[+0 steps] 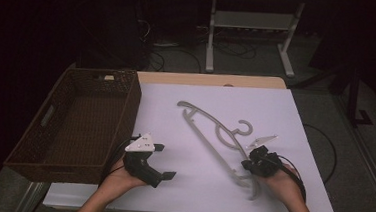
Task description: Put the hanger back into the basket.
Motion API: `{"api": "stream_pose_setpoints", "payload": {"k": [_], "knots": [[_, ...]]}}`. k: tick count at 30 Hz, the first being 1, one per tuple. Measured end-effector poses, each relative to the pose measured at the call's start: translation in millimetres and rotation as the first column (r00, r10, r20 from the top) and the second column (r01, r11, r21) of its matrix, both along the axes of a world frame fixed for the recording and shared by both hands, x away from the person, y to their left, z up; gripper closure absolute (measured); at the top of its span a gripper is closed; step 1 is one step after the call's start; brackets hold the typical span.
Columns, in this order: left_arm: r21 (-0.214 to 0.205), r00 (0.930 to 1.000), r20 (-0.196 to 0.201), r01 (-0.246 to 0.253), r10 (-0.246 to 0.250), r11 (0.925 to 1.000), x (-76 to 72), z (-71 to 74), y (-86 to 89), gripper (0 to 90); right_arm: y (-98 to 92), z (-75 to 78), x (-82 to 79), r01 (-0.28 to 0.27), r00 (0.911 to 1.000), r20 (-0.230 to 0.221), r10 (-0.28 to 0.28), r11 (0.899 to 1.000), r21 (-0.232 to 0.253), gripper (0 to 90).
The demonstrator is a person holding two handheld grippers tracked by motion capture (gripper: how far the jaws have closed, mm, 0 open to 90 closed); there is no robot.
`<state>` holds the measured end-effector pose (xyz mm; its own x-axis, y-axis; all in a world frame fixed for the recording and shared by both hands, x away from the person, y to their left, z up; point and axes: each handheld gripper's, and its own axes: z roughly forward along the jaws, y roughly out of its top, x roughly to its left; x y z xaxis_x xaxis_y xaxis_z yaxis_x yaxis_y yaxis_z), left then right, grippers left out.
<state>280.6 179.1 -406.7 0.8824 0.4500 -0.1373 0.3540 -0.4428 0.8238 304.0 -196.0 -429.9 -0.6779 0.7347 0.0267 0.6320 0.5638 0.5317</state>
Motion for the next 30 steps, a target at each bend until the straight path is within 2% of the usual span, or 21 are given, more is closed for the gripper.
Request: {"api": "stream_pose_setpoints", "payload": {"k": [2, 3, 5, 7, 9, 14, 16, 17, 18, 21, 23, 24, 25, 26, 27, 28, 30], "knots": [[0.002, 1.0, 0.004, 0.005, -0.005, 1.0, 0.0, 0.4, 0.0, 0.0, -11.0, 1.1, 6.1, 0.045, 0.9989, 0.011, -0.045, 0.999, -0.009, 89.5], [0.002, 1.0, 0.004, 0.005, -0.005, 1.0, 0.0, 0.4, 0.0, 0.0, -11.0, 1.1, 6.1, 0.045, 0.9989, 0.011, -0.045, 0.999, -0.009, 89.5], [0.0, 1.0, 0.002, 0.002, -0.002, 1.0, -0.2, 0.4, 0.2, 0.0, -22.2, 1.4, 14.0, 0.075, 0.9964, 0.042, -0.074, 0.997, -0.019, 89.5], [0.002, 1.0, 0.002, 0.001, -0.001, 1.0, -0.1, 0.4, 0.4, 0.0, -25.4, 2.0, 15.7, 0.095, 0.9947, 0.04, -0.095, 0.995, -0.013, 89.5], [0.0, 1.0, 0.003, 0.001, -0.001, 1.0, 0.5, 0.2, 0.8, 0.0, -35.4, 4.9, 21.6, 0.131, 0.9895, 0.062, -0.131, 0.991, 0.002, 89.5], [-0.001, 1.0, -0.002, 0.003, -0.003, 1.0, 0.1, -0.1, -0.1, 0.0, -43.1, 5.8, 24.5, 0.144, 0.9865, 0.077, -0.145, 0.989, 0.01, 89.4], [-0.001, 1.0, 0.001, 0.003, -0.003, 1.0, 0.2, 0.3, -0.4, 0.0, -41.6, 10.3, 23.4, 0.138, 0.9875, 0.07, -0.142, 0.989, 0.055, 89.4], [-0.003, 1.0, 0.001, 0.004, -0.004, 1.0, 0.3, 0.6, -0.5, 0.0, -36.0, 17.3, 25.6, 0.121, 0.9886, 0.077, -0.129, 0.987, 0.106, 89.4], [-0.004, 1.0, 0.001, 0.005, -0.005, 1.0, 0.3, 0.8, -0.5, 0.0, -36.0, 17.3, 25.6, 0.121, 0.9886, 0.077, -0.129, 0.987, 0.106, 89.4], [-0.003, 1.0, 0.001, 0.003, -0.003, 1.0, 1.0, 0.3, -0.9, 0.0, -10.2, 26.3, 41.7, 0.063, 0.9938, 0.082, -0.075, 0.988, 0.138, 89.3], [-0.002, 1.0, 0.001, 0.002, -0.002, 1.0, 1.1, 0.2, -0.8, 0.0, 6.9, 26.9, 52.8, 0.035, 0.9946, 0.092, -0.048, 0.99, 0.137, 89.3], [-0.003, 1.0, 0.001, 0.001, -0.001, 1.0, 1.2, 0.1, -0.7, 0.0, 6.9, 26.9, 52.8, 0.035, 0.9946, 0.092, -0.048, 0.99, 0.137, 89.3], [-0.007, 1.0, -0.002, -0.002, 0.002, 1.0, 1.1, 0.0, 0.0, 0.0, 23.8, 25.5, 65.4, 0.011, 0.9958, 0.088, -0.024, 0.989, 0.145, 89.3], [-0.007, 1.0, -0.002, -0.002, 0.002, 1.0, 1.1, 0.0, 0.0, 0.0, 31.2, 24.7, 72.3, 0.001, 0.996, 0.089, -0.014, 0.989, 0.146, 89.3], [-0.01, 1.0, -0.002, -0.002, 0.002, 1.0, 1.2, 0.2, 0.4, 0.0, 31.2, 24.7, 72.3, 0.001, 0.996, 0.089, -0.014, 0.989, 0.146, 89.3], [-0.009, 1.0, -0.002, -0.001, 0.001, 1.0, 1.5, 0.1, 1.2, 0.0, 45.6, 21.9, 86.6, 0.0, 0.9971, 0.076, -0.012, 0.988, 0.157, 89.4], [-0.012, 1.0, -0.003, -0.004, 0.004, 0.9999, 1.4, -0.2, 1.5, 0.0, 57.9, 17.5, 100.5, -0.003, 0.9979, 0.065, -0.009, 0.983, 0.182, 89.4]]}}
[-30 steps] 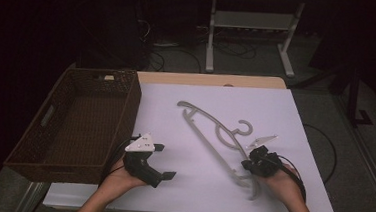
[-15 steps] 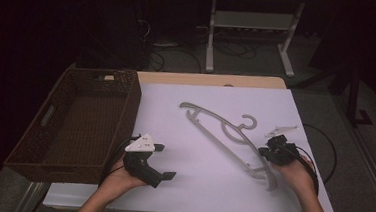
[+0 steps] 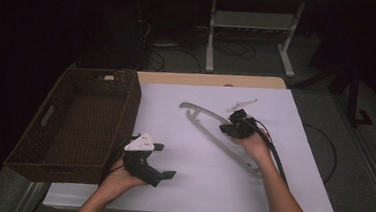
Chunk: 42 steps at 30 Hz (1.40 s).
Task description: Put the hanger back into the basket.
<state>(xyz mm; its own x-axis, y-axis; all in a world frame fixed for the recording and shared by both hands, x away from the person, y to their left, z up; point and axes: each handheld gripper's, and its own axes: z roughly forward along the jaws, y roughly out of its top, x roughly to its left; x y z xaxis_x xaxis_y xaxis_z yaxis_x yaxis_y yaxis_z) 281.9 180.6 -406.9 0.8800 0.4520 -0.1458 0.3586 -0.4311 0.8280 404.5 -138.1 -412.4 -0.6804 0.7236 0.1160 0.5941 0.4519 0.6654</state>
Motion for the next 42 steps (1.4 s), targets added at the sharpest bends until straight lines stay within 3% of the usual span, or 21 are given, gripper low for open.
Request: {"api": "stream_pose_setpoints", "payload": {"k": [3, 9, 11, 15, 21, 28, 30, 32, 36, 37, 38, 39, 42], "knots": [[-0.006, 1.0, 0.0, 0.001, -0.001, 1.0, 0.1, 0.3, 0.5, 0.0, 16.9, -8.7, 16.3, -0.009, 0.9998, -0.018, 0.01, 1.0, 0.016, 89.4], [-0.007, 1.0, 0.002, 0.004, -0.004, 1.0, 0.2, 0.9, 0.6, 0.0, 37.9, -20.5, 32.5, -0.018, 0.9994, -0.029, 0.019, 0.999, 0.032, 89.4], [-0.007, 1.0, 0.002, 0.004, -0.004, 1.0, -0.1, 1.1, 0.2, 0.0, 45.8, -25.5, 38.8, -0.027, 0.9991, -0.032, 0.028, 1.0, 0.004, 89.4], [-0.008, 1.0, 0.001, 0.004, -0.004, 1.0, -0.2, 1.3, 0.1, 0.0, 50.3, -26.7, 40.0, -0.027, 0.9982, -0.053, 0.028, 0.999, 0.019, 89.4], [-0.011, 1.0, 0.003, 0.004, -0.004, 0.9999, -0.5, 1.6, -0.5, 0.0, 59.8, -27.9, 32.3, -0.083, 0.9944, -0.063, 0.085, 0.996, 0.028, 89.4], [-0.009, 1.0, 0.005, 0.003, -0.002, 1.0, -0.9, 2.3, 0.1, 0.0, 89.1, -28.8, 0.7, -0.26, 0.9624, -0.078, 0.26, 0.966, 0.019, 89.5], [-0.01, 1.0, 0.005, 0.0, 0.0, 0.9999, -0.9, 2.7, 0.4, 0.0, 96.1, -28.4, -9.5, -0.303, 0.9485, -0.09, 0.304, 0.953, 0.024, 89.5], [-0.011, 1.0, 0.005, 0.0, 0.0, 0.9999, -0.9, 3.0, 0.6, 0.0, 101.3, -29.1, -17.6, -0.363, 0.93, -0.066, 0.362, 0.932, -0.005, 89.5], [-0.01, 0.9999, 0.012, -0.002, 0.002, 0.9999, -0.8, 4.2, 1.9, 0.0, 110.3, -27.6, -36.3, -0.439, 0.8962, -0.076, 0.437, 0.899, -0.004, 89.5], [-0.01, 0.9999, 0.012, -0.002, 0.002, 0.9999, -0.8, 4.2, 1.9, 0.0, 110.3, -27.6, -36.3, -0.439, 0.8962, -0.076, 0.437, 0.899, -0.004, 89.5], [-0.01, 0.9999, 0.012, -0.002, 0.002, 1.0, -0.9, 4.3, 1.9, 0.0, 111.7, -27.4, -40.5, -0.457, 0.8864, -0.083, 0.455, 0.89, 0.003, 89.5], [-0.009, 0.9999, 0.012, 0.0, 0.001, 1.0, -0.8, 4.4, 2.1, 0.0, 112.7, -26.7, -44.1, -0.462, 0.8841, -0.079, 0.461, 0.887, -0.003, 89.5], [-0.01, 0.9999, 0.011, -0.002, 0.002, 0.9999, -0.8, 4.2, 1.9, 0.0, 100.6, -17.0, -47.4, -0.42, 0.9074, -0.03, 0.419, 0.907, -0.026, 89.5]]}}
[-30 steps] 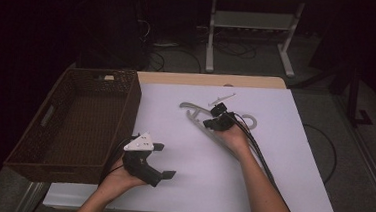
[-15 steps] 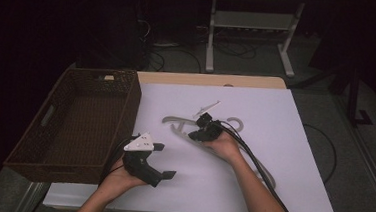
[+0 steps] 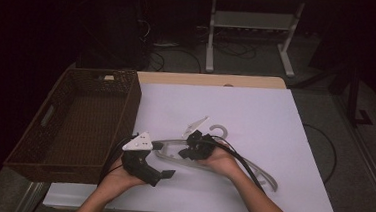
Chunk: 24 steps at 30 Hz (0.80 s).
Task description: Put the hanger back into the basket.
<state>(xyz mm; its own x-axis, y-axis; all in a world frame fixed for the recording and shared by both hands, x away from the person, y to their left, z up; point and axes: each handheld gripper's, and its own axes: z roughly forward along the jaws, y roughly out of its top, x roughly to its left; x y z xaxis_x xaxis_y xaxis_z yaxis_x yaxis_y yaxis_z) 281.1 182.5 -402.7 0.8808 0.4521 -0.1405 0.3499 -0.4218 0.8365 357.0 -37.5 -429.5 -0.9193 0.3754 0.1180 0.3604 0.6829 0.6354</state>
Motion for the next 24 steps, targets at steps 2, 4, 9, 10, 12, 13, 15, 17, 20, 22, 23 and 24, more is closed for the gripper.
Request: {"api": "stream_pose_setpoints", "payload": {"k": [2, 4, 9, 10, 12, 13, 15, 17, 20, 22, 23, 24], "knots": [[0.0, 1.0, 0.0, 0.002, -0.002, 1.0, 0.1, -0.2, -0.3, 0.0, -6.8, 3.9, -0.4, 0.015, 0.9998, 0.012, -0.015, 1.0, 0.001, 89.5], [0.0, 1.0, -0.004, 0.002, -0.002, 1.0, -0.1, -0.7, -0.8, 0.0, -23.7, 11.7, -3.3, 0.053, 0.9983, 0.025, -0.053, 0.999, 0.007, 89.4], [-0.001, 1.0, -0.004, 0.001, -0.001, 1.0, -0.3, -0.6, -1.5, 0.0, -74.0, 24.9, -16.5, 0.179, 0.9834, 0.03, -0.179, 0.984, 0.012, 89.4], [-0.003, 1.0, -0.005, 0.0, 0.0, 1.0, -0.5, -0.4, -1.6, 0.0, -85.0, 26.1, -19.1, 0.199, 0.9795, 0.027, -0.199, 0.98, 0.019, 89.4], [-0.001, 1.0, -0.004, 0.001, -0.001, 1.0, -0.2, -0.4, -1.8, 0.0, -105.9, 27.1, -24.8, 0.234, 0.9714, 0.039, -0.234, 0.972, 0.016, 89.4], [0.002, 1.0, -0.001, 0.003, -0.003, 1.0, 0.0, -0.5, -1.9, 0.0, -115.4, 27.0, -28.1, 0.249, 0.9678, 0.035, -0.249, 0.968, 0.017, 89.4], [0.005, 1.0, -0.004, 0.005, -0.005, 1.0, -0.1, -0.8, -2.5, 0.0, -132.5, 25.8, -35.3, 0.284, 0.9581, 0.032, -0.285, 0.959, 0.011, 89.4], [0.004, 1.0, -0.004, 0.006, -0.006, 1.0, -0.1, -1.0, -2.9, 0.0, -147.2, 22.7, -41.4, 0.312, 0.9494, 0.035, -0.312, 0.95, -0.004, 89.4], [0.006, 1.0, -0.005, 0.006, -0.006, 1.0, -0.1, -1.1, -3.4, 0.0, -163.8, 15.7, -49.8, 0.349, 0.937, 0.013, -0.349, 0.937, -0.029, 89.4], [0.006, 1.0, -0.005, 0.006, -0.006, 1.0, -0.2, -0.9, -3.4, 0.0, -171.4, 10.4, -54.2, 0.365, 0.9308, 0.0, -0.366, 0.93, -0.041, 89.5], [0.005, 1.0, -0.005, 0.006, -0.006, 1.0, -0.1, -1.0, -3.4, 0.0, -176.3, 6.2, -57.9, 0.371, 0.9281, -0.002, -0.372, 0.926, -0.062, 89.5], [0.005, 1.0, -0.005, 0.006, -0.006, 1.0, 0.2, -1.2, -3.3, 0.0, -177.9, 4.1, -59.2, 0.371, 0.9283, -0.001, -0.372, 0.926, -0.07, 89.5]]}}
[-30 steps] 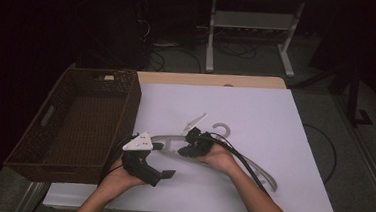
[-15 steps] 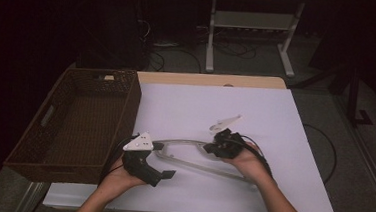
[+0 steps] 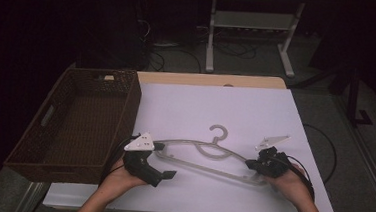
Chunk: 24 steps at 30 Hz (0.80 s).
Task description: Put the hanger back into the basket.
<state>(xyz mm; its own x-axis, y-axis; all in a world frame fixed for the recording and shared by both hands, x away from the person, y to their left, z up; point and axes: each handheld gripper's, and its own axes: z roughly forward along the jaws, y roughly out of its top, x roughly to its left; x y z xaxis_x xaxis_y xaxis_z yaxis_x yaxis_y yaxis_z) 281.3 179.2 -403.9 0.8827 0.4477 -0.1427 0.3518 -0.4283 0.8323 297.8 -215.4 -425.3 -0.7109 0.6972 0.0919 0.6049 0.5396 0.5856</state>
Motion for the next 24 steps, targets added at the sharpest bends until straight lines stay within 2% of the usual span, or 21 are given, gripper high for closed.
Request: {"api": "stream_pose_setpoints", "payload": {"k": [4, 8, 11, 16, 19, 24], "knots": [[-0.003, 1.0, -0.003, -0.002, 0.002, 1.0, 0.0, -0.6, -0.9, 0.0, -1.9, -3.4, -2.0, 0.001, 0.9999, -0.014, -0.001, 1.0, -0.009, 89.5], [-0.001, 1.0, -0.004, -0.001, 0.001, 1.0, 0.0, -1.0, -1.3, 0.0, 0.7, -7.2, -0.1, -0.009, 1.0, 0.0, 0.009, 0.997, -0.072, 89.5], [-0.001, 1.0, -0.004, -0.001, 0.001, 1.0, 0.1, -1.1, -1.1, 0.0, -0.7, -8.9, 5.1, 0.004, 1.0, 0.008, -0.003, 0.996, -0.094, 89.6], [0.0, 1.0, -0.005, 0.001, -0.001, 1.0, 0.2, -1.2, -1.8, 0.0, -8.8, -9.0, 25.8, 0.055, 0.9979, 0.04, -0.05, 0.991, -0.121, 89.6], [0.001, 1.0, -0.002, 0.005, -0.005, 1.0, 0.4, -1.3, -2.1, 0.0, -14.0, -9.6, 40.4, 0.094, 0.995, 0.045, -0.09, 0.989, -0.118, 89.6], [0.002, 1.0, -0.003, 0.007, -0.007, 1.0, 0.3, -1.4, -2.6, 0.0, -22.2, -10.9, 59.2, 0.126, 0.9908, 0.063, -0.119, 0.985, -0.114, 89.6]]}}
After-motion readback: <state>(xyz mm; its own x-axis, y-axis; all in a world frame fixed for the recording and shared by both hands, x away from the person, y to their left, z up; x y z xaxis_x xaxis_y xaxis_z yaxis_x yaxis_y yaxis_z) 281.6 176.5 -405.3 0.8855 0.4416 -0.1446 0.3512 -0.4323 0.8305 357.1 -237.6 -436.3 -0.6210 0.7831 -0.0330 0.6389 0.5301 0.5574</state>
